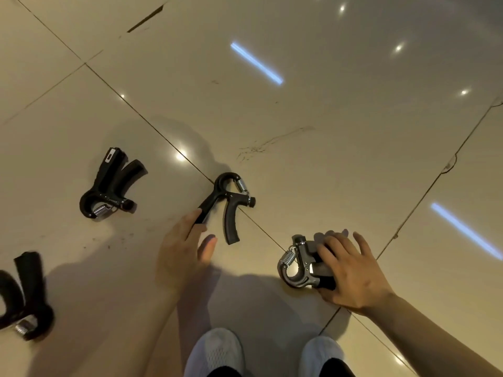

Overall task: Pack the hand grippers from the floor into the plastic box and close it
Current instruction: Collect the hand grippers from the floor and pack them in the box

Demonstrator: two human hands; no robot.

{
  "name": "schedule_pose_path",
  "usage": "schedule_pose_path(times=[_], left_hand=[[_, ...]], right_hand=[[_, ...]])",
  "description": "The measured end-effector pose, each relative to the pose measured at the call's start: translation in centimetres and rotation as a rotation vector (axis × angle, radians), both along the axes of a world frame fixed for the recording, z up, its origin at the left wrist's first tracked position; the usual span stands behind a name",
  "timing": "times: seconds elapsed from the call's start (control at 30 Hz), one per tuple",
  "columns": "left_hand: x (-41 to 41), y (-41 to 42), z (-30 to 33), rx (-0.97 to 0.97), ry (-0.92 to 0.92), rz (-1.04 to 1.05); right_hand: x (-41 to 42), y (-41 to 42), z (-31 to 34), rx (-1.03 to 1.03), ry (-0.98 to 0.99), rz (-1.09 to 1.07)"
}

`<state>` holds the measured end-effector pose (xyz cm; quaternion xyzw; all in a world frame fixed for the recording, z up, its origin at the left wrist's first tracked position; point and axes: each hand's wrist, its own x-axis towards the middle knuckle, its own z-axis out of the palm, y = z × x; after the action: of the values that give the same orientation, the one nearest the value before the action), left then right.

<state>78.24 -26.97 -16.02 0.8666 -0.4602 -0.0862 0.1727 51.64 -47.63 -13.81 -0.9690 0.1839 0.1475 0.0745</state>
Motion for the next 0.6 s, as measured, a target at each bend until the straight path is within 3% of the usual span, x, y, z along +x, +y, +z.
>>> schedule_pose_path(times=[0.1,0.27,0.43,0.6], left_hand=[[-1.6,-1.4,0.1,0.017,-0.022,0.073],[-2.5,-4.5,-0.4,0.308,-0.073,0.125],[-2.0,-4.2,-0.6,0.221,-0.026,0.113],[-2.5,-2.4,2.0,0.142,-0.081,-0.078]], right_hand=[[-0.4,0.4,0.0,0.011,-0.018,-0.014],[-1.2,0.4,0.0,0.052,0.037,-0.012],[-1.9,0.3,0.1,0.034,0.000,0.022],[-2.1,0.6,0.2,-0.021,-0.095,0.035]])
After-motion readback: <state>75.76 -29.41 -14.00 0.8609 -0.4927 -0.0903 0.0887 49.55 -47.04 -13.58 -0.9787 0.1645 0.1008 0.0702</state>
